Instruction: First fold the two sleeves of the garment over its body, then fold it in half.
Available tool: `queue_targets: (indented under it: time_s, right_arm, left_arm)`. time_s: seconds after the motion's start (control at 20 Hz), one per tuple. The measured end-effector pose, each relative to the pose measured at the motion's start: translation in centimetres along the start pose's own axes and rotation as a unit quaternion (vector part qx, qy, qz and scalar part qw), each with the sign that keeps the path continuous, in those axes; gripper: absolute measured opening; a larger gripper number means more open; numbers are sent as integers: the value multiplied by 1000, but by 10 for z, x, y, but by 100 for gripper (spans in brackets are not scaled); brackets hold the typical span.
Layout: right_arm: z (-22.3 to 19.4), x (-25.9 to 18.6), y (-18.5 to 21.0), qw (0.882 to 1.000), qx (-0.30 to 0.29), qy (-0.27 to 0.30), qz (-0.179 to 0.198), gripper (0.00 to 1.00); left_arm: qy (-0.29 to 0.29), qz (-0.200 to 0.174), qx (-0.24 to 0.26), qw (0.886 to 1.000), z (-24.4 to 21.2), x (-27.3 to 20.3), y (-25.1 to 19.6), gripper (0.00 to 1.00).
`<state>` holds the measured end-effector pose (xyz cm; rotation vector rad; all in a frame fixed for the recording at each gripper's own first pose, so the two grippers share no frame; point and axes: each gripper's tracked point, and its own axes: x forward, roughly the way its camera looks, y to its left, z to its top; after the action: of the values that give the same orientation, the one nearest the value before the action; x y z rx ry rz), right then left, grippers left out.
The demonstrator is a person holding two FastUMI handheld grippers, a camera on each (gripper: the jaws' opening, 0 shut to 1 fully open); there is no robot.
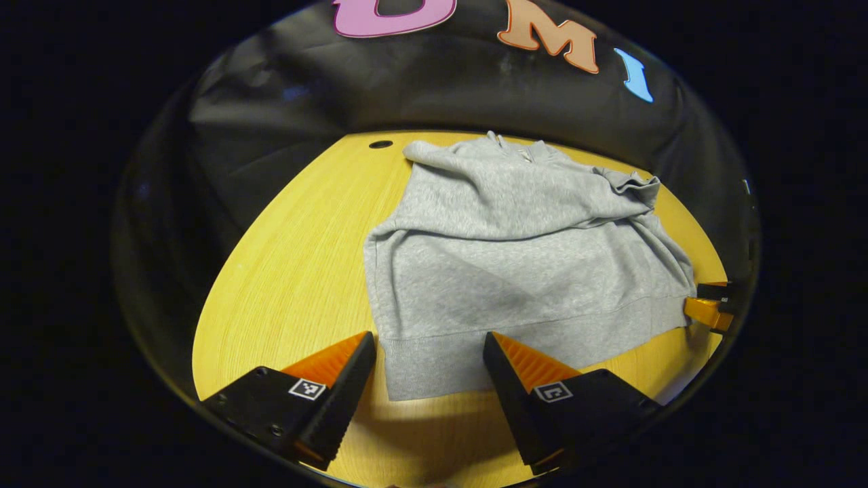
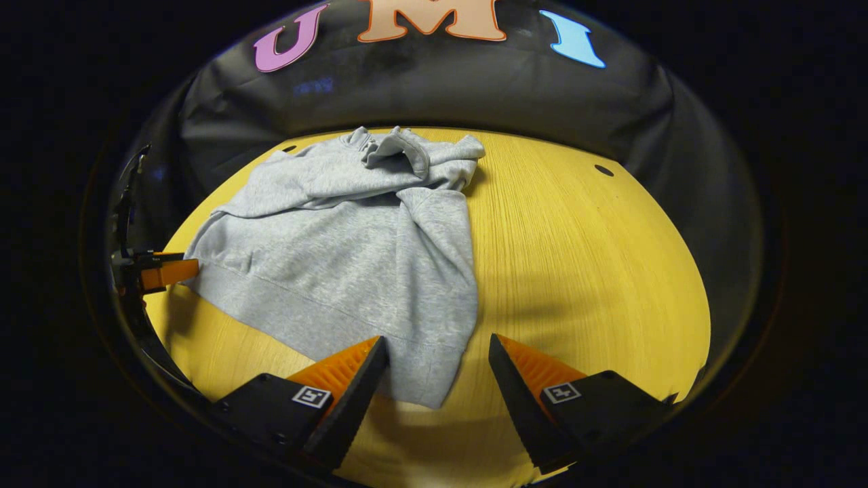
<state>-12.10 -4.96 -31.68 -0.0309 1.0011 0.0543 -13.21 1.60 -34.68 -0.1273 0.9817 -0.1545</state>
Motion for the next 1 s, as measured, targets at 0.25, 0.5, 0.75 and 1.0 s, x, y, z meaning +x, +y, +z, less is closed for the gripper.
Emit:
queue_targets:
  time_s: [0.25,0.5,0.75,1.0]
  right_arm:
    - [-1,2,17,999,-8,26,44,64]
    - [3,0,21,999,4,21,37,10]
    - [12,-8,20,999,4,13,37,2]
    - [19,-18,17,999,-2,12,47,0]
  left_arm:
    - [6,-9,6,1000,3,3,-7,77]
    - [8,-45,23,999,11,7,-30,10]
    - [36,-60,52,996,4,-2,-28,0]
    - [47,-65,41,996,3,-6,-31,0]
